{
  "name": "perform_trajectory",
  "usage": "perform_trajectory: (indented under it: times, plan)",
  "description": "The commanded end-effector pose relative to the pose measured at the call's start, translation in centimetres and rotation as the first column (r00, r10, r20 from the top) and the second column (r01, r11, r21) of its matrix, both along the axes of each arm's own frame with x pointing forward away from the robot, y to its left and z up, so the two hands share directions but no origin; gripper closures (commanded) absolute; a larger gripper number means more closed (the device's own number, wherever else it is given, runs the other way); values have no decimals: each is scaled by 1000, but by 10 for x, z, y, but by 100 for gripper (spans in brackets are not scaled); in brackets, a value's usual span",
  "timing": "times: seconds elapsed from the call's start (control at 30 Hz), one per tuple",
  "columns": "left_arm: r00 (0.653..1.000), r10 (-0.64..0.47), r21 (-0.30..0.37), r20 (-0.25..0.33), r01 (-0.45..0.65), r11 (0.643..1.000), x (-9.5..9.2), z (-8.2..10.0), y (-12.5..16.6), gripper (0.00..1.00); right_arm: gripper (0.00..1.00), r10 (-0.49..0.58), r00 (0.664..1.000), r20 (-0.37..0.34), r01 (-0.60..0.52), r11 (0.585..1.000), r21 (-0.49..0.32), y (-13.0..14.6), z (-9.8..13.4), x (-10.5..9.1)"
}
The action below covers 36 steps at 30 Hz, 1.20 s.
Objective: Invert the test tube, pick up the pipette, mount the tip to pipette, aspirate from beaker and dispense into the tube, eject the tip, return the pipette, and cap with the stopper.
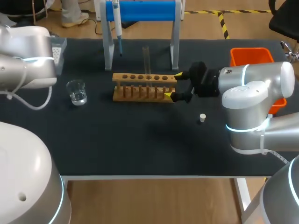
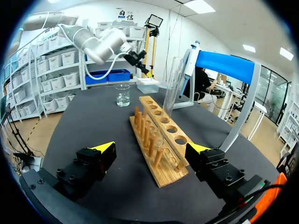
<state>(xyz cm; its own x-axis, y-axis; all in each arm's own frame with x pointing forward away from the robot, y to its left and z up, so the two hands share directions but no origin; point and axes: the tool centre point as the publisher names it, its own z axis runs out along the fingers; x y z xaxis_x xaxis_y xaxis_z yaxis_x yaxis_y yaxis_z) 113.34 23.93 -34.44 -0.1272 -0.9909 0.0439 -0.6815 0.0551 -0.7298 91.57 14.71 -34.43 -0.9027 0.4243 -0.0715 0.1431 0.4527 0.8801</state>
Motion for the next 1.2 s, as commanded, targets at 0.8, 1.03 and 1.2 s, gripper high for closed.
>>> perform_trajectory:
  times: [0.8,1.03,1.2]
  plan:
    - [999,25,-10,-31,-25,1000,16,-9,-4,58,0,2,1000,-2,-2,1000,-1,-1,1,0]
    - [999,32,-13,-33,-33,999,16,-11,-3,61,0,2,1000,-2,-2,1000,-1,-1,1,0]
    - [999,35,-14,-37,-36,999,16,-13,-3,63,0,2,1000,-2,-2,1000,-1,-1,1,0]
